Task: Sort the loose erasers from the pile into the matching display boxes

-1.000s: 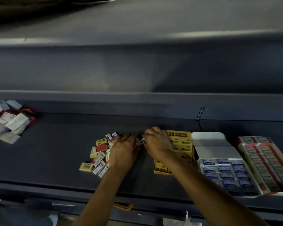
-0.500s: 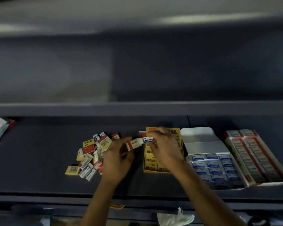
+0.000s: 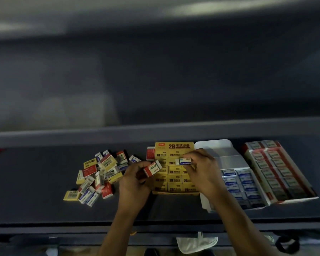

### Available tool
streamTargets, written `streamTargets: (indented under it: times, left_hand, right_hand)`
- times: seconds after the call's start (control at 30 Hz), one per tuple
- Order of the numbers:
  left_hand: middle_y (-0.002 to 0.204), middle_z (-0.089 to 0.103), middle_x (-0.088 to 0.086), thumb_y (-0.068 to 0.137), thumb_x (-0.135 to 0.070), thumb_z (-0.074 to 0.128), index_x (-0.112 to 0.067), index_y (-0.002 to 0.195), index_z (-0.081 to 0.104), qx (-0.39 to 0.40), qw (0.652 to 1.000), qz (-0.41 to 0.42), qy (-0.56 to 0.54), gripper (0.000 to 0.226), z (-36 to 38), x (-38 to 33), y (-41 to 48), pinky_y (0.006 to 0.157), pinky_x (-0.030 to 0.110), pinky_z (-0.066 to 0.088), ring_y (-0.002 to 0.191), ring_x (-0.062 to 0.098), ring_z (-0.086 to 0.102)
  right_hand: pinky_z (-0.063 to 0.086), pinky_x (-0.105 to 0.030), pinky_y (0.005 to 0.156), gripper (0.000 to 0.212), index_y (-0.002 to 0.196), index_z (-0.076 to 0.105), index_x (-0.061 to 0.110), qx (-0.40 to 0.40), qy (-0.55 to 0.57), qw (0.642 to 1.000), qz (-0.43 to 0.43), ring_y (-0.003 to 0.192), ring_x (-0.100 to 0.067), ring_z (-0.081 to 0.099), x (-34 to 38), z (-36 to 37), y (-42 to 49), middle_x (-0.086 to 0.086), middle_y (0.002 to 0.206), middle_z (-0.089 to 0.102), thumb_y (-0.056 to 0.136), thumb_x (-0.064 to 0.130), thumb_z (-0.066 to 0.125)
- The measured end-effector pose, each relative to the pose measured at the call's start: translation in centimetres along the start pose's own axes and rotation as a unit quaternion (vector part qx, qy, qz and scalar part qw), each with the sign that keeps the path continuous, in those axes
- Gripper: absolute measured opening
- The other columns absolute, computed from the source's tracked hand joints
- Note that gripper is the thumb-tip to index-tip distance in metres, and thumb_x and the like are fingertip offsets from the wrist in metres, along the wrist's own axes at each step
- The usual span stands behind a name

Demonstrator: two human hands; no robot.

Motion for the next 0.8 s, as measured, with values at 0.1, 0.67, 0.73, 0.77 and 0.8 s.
streamTargets:
  times: [0.1, 0.67, 0.73, 0.77, 0.8]
  left_hand:
    - [0.102, 0.063, -0.009, 0.078, 0.002, 0.07, -0.038, 0.092, 0.057, 0.007, 1.0, 0.002, -0.003, 0.045, 0.6, -0.5, -0.1, 0.064, 0.006, 0.048, 0.092, -0.012, 0.059]
    - [0.099, 0.067, -0.018, 0.079, 0.001, 0.069, -0.032, 0.096, 0.062, 0.079, 0.996, -0.037, -0.021, 0.038, 6.7, -2.7, -0.7, 0.065, 0.007, 0.047, 0.085, -0.012, 0.062]
    - [0.098, 0.066, -0.018, 0.08, 0.0, 0.069, -0.032, 0.097, 0.062, 0.085, 0.995, -0.046, -0.028, 0.037, 7.3, -2.9, -0.8, 0.063, 0.007, 0.047, 0.083, -0.012, 0.062]
    - [0.098, 0.066, -0.018, 0.08, -0.001, 0.069, -0.034, 0.096, 0.061, 0.089, 0.994, -0.049, -0.028, 0.037, 7.5, -3.0, -0.8, 0.063, 0.007, 0.047, 0.083, -0.011, 0.062]
    - [0.098, 0.066, -0.018, 0.081, -0.002, 0.069, -0.036, 0.096, 0.06, 0.092, 0.994, -0.048, -0.024, 0.038, 7.8, -3.1, -0.9, 0.063, 0.008, 0.047, 0.083, -0.011, 0.062]
  right_hand:
    - [0.05, -0.022, 0.083, 0.027, 0.113, 0.061, 0.02, 0.001, 0.003, 1.0, 0.002, 0.094, -0.006, 0.056, -0.6, -0.4, -0.5, 0.005, 0.114, 0.055, 0.086, 0.019, 0.064]
    - [0.042, -0.002, 0.059, 0.013, 0.093, 0.07, 0.014, -0.051, -0.023, 0.997, 0.056, 0.068, -0.004, 0.059, -8.7, -8.1, -4.1, -0.001, 0.09, 0.07, 0.084, 0.006, 0.064]
    - [0.046, -0.01, 0.065, 0.016, 0.097, 0.069, 0.016, -0.049, -0.04, 0.995, 0.077, 0.079, -0.011, 0.065, -9.8, -8.3, -4.4, -0.001, 0.096, 0.069, 0.086, 0.007, 0.061]
    - [0.048, -0.014, 0.068, 0.018, 0.099, 0.069, 0.017, -0.047, -0.043, 0.994, 0.087, 0.082, -0.013, 0.065, -10.1, -8.4, -4.6, 0.0, 0.098, 0.069, 0.087, 0.008, 0.06]
    - [0.049, -0.017, 0.068, 0.018, 0.1, 0.069, 0.017, -0.042, -0.044, 0.994, 0.092, 0.083, -0.013, 0.066, -10.4, -8.4, -4.7, 0.0, 0.099, 0.069, 0.087, 0.008, 0.059]
Point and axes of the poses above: each hand's wrist, its own y-axis towards the middle knuckle, its own z-axis out of the palm, x = y × z, the point moved 2 cm from there along y, towards the middle knuckle
